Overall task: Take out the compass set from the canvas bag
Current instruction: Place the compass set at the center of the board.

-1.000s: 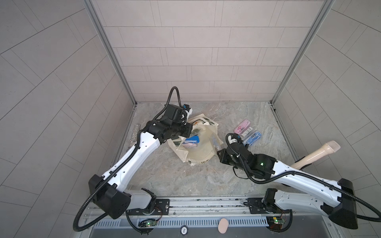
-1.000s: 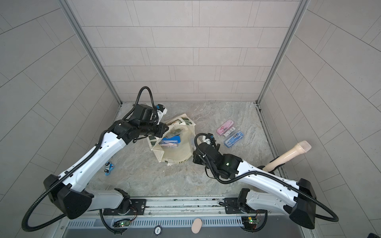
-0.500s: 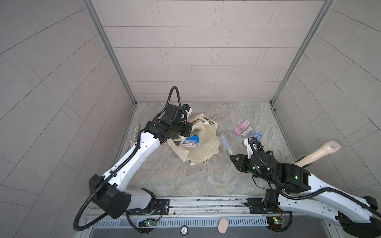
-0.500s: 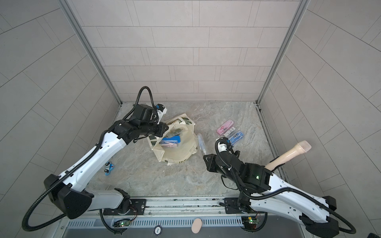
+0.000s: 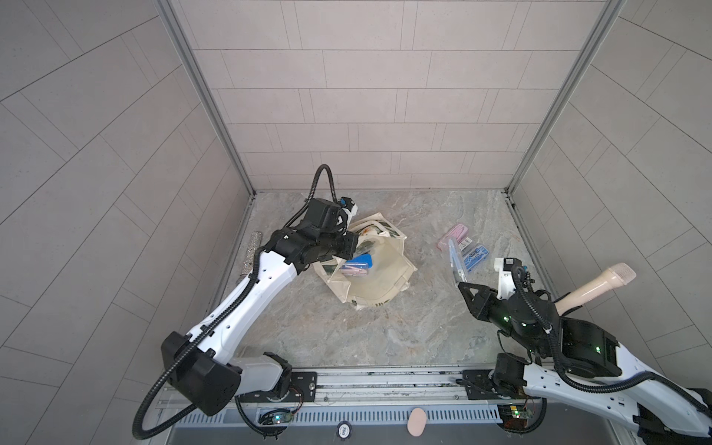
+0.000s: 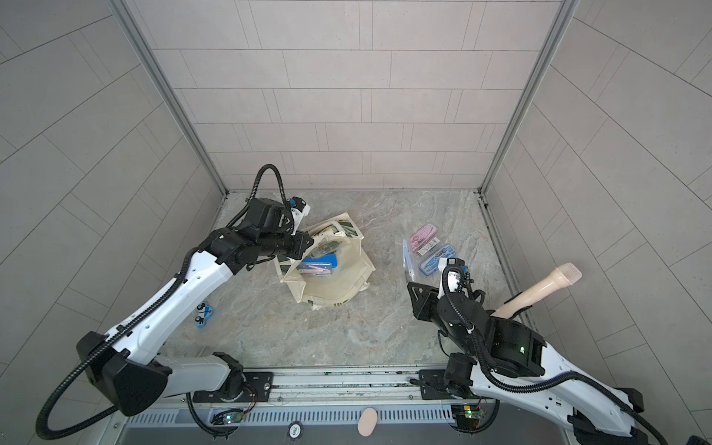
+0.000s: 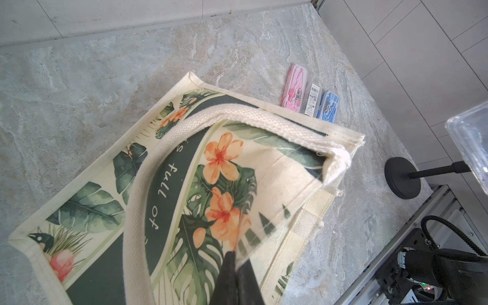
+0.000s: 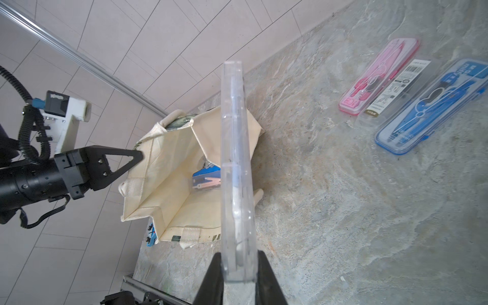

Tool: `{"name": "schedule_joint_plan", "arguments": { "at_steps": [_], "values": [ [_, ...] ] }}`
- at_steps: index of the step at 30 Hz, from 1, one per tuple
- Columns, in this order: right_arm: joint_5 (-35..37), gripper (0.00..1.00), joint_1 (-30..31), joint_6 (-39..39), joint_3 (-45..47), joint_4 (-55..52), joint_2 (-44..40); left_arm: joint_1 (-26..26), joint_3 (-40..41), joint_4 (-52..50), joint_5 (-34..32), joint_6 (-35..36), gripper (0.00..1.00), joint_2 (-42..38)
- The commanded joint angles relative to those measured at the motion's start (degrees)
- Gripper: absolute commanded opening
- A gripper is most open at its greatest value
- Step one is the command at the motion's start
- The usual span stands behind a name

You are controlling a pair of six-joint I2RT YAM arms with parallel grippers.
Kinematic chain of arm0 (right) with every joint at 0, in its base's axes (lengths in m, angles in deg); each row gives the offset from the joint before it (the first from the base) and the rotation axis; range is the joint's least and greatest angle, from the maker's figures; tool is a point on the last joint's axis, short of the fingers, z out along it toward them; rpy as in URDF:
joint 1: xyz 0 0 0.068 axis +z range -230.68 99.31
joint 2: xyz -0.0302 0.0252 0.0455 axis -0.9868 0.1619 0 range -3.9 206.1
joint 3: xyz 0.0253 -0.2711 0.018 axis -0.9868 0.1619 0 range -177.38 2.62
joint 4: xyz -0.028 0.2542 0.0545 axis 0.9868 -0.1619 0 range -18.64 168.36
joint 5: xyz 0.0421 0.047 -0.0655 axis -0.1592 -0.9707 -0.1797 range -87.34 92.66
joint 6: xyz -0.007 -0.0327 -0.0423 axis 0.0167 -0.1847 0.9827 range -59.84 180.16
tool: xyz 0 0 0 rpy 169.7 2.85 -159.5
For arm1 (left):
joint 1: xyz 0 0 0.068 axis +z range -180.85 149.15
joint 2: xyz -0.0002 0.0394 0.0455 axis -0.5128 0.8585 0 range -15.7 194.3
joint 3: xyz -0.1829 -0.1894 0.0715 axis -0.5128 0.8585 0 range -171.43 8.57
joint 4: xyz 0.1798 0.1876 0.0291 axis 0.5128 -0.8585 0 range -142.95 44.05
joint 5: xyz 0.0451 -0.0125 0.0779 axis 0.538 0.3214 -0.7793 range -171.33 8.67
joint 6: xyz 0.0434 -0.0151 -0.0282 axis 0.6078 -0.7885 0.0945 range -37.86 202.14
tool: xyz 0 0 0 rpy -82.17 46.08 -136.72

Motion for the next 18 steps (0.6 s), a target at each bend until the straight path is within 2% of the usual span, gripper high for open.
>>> {"name": "schedule_joint_plan", "arguments": {
  "at_steps": [1, 4, 7, 14, 18],
  "values": [
    [3.50, 0.11, -0.52, 0.29, 1.56, -0.72, -0.23, 0.35, 0.97, 0.70, -0.43, 0.34, 0.00, -1.63],
    [2.82, 0.11, -2.46, 0.34, 3.60, 0.44, -0.87, 0.32, 1.04, 0.79, -0.52, 0.60, 0.00, -1.64],
    [-2.40, 0.11, -7.56, 1.07, 5.53, 2.42, -0.73, 0.37, 1.20, 0.73, -0.66, 0.71, 0.00, -1.80],
    [-25.65, 0.11, -29.45, 5.23, 11.01, 11.38, 4.46, 0.37, 0.95, 0.28, -0.51, 0.69, 0.00, -1.90],
    [-34.72, 0.11, -38.22, 5.37, 15.90, 21.09, 11.22, 0.38, 0.57, 0.28, -0.36, 0.52, 0.00, -1.76]
  ]
}}
